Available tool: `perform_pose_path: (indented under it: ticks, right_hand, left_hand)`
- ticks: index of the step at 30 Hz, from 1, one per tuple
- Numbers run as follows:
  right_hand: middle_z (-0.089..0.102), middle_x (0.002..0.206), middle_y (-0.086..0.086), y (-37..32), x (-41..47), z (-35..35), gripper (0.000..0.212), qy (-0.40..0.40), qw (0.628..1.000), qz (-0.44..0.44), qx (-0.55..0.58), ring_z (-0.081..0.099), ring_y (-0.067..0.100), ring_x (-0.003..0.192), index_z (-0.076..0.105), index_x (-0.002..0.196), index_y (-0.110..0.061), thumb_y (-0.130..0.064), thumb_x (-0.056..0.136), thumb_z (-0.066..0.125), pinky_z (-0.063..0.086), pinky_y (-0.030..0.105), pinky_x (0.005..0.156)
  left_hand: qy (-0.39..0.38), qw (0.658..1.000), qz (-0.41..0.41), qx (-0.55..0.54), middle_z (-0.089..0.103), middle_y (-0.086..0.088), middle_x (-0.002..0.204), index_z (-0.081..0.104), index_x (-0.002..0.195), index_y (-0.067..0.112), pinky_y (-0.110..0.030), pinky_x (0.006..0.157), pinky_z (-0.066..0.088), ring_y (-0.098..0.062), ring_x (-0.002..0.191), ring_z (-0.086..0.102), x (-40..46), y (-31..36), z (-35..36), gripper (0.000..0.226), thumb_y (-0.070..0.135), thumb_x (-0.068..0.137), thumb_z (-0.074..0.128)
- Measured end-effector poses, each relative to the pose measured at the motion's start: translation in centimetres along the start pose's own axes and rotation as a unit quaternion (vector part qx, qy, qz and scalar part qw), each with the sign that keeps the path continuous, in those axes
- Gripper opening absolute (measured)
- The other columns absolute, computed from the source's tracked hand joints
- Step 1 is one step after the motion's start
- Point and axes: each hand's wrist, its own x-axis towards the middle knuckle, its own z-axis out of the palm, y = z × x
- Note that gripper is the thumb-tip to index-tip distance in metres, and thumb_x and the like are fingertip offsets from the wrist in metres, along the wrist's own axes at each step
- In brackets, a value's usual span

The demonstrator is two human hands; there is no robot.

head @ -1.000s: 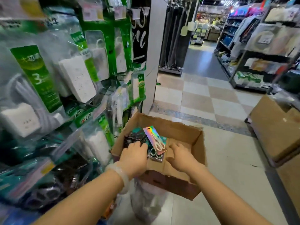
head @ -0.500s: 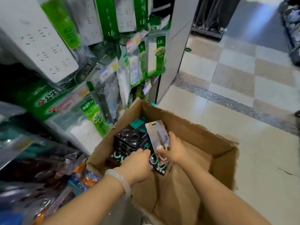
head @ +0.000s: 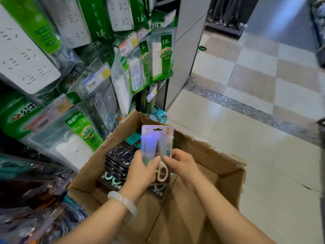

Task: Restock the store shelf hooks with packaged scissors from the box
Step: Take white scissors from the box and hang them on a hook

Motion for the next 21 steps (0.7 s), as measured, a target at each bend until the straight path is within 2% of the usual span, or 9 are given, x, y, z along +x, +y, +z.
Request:
perform_pose_path:
  ticks: [3,5,6,8,10,12,14,17,21]
  right_hand:
    - [0.060,0.082,0.007,-1.9,-0.3,0.5,0.019,-0.025,0.997,-0.027,-0.066,0.053,0.014,0.071,0.064,0.097,0.001,-0.013,0.093,0.053,0.046,0.022,0.060]
    - [0.061,0.093,0.003,-2.1,0.3,0.1,0.028,-0.008,0.994,0.002,-0.105,0.056,0.009,0.075,0.063,0.109,-0.003,-0.022,0.096,0.048,0.050,0.018,0.064]
    - [0.061,0.101,0.004,-1.7,0.8,-0.3,0.031,0.009,0.990,0.026,-0.139,0.057,0.011,0.081,0.059,0.115,-0.006,-0.027,0.096,0.048,0.051,0.021,0.071]
    - [0.057,0.122,0.008,0.0,1.4,-1.0,0.043,0.030,0.957,0.087,-0.274,0.057,0.020,0.099,0.049,0.126,-0.006,-0.032,0.092,0.053,0.047,0.031,0.088]
    - [0.055,0.129,0.008,1.9,1.4,-0.9,0.044,0.018,0.931,0.106,-0.348,0.055,0.023,0.113,0.049,0.127,-0.008,-0.025,0.088,0.060,0.041,0.024,0.090]
    - [0.057,0.126,0.007,3.5,1.4,0.0,0.053,0.048,0.936,0.122,-0.326,0.056,0.022,0.112,0.046,0.128,-0.009,-0.026,0.083,0.068,0.039,0.019,0.082]
    - [0.057,0.122,0.008,4.4,1.8,1.3,0.080,0.111,0.936,0.166,-0.291,0.058,0.026,0.109,0.036,0.132,-0.006,-0.042,0.073,0.075,0.045,0.025,0.080]
    - [0.058,0.121,0.012,4.6,2.8,2.9,0.098,0.182,0.925,0.202,-0.267,0.059,0.032,0.106,0.031,0.133,-0.008,-0.047,0.060,0.083,0.052,0.038,0.085]
    - [0.038,0.140,0.017,3.7,3.2,4.3,0.110,0.221,0.892,0.229,-0.320,0.042,0.036,0.126,0.013,0.144,-0.006,-0.040,0.065,0.082,0.039,0.043,0.100]
  left_hand:
    - [0.085,0.994,0.014,-0.064,0.060,-0.004,0.084,0.054,0.094,0.009,-0.028,0.065,0.045,-0.022,0.082,0.058,0.4,1.8,-0.5,0.017,0.014,0.083,0.066]
    - [0.105,0.992,0.020,-0.069,0.060,-0.003,0.082,0.054,0.090,0.010,-0.032,0.068,0.047,-0.023,0.079,0.059,0.8,2.2,-1.5,0.014,0.013,0.084,0.066]
    - [0.110,0.991,0.014,-0.074,0.061,-0.004,0.082,0.054,0.089,0.010,-0.034,0.070,0.048,-0.024,0.080,0.060,1.0,2.1,-2.1,0.013,0.014,0.084,0.066]
    - [0.120,0.989,-0.001,-0.089,0.066,-0.010,0.089,0.058,0.092,0.009,-0.043,0.077,0.053,-0.029,0.084,0.064,1.1,1.7,-3.3,0.013,0.014,0.084,0.066]
    - [0.130,0.987,-0.013,-0.090,0.068,-0.014,0.095,0.061,0.099,0.005,-0.048,0.081,0.054,-0.031,0.087,0.066,0.9,1.2,-4.2,0.019,0.014,0.084,0.066]
    - [0.140,0.985,-0.019,-0.095,0.068,-0.017,0.095,0.060,0.101,0.003,-0.047,0.080,0.054,-0.032,0.087,0.066,0.5,0.6,-4.8,0.020,0.013,0.084,0.066]
    - [0.145,0.985,-0.019,-0.096,0.069,-0.017,0.092,0.061,0.095,0.006,-0.049,0.080,0.054,-0.033,0.086,0.066,0.0,0.1,-5.1,0.013,0.011,0.084,0.065]
    - [0.143,0.985,-0.017,-0.097,0.070,-0.015,0.088,0.062,0.082,0.016,-0.050,0.080,0.054,-0.033,0.084,0.067,-0.6,-0.1,-5.7,0.008,0.009,0.085,0.064]
    - [0.139,0.984,-0.017,-0.107,0.070,-0.016,0.092,0.064,0.096,0.006,-0.045,0.080,0.055,-0.030,0.084,0.068,-0.9,0.1,-6.3,0.011,0.007,0.085,0.063]
